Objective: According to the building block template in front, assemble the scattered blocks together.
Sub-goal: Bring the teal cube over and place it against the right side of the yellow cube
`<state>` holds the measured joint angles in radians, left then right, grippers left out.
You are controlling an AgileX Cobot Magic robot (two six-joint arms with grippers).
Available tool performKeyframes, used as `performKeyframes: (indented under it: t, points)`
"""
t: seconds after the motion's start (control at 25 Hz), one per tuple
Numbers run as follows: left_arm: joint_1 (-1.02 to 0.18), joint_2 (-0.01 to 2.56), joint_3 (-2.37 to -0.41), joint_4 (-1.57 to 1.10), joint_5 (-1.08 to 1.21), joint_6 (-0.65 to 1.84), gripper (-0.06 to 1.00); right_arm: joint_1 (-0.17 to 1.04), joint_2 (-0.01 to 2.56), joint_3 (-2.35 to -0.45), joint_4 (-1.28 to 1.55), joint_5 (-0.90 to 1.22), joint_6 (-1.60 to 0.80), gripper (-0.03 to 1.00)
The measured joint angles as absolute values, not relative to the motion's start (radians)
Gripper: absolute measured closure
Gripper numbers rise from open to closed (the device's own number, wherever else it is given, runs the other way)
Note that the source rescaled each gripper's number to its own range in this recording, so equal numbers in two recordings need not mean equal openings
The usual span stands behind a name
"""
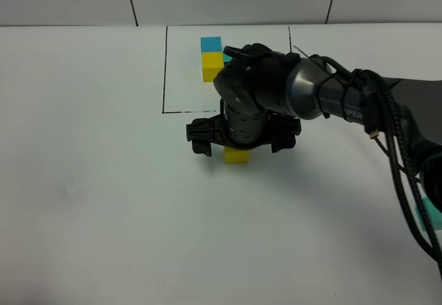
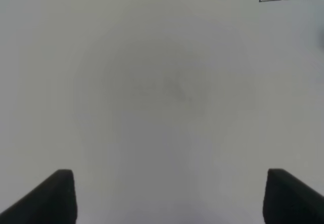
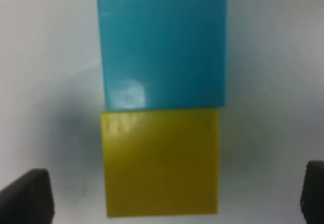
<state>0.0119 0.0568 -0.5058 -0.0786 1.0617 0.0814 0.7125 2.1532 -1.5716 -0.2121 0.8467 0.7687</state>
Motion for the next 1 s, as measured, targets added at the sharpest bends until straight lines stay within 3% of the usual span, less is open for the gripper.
performKeyframes:
  t: [0.36,1.0]
  points:
    - [0.012,0.057,-0.506,-0.079,1.062,0.081,-0.05,0.584,1.989,-1.555,-0.148,1.028,0.484,-0.03]
    - [0.012,0.057,-0.506,-0.079,1.062,0.081,-0.05,0.228,1.601,-0.965,-0.123,0.876,0.219,-0.03]
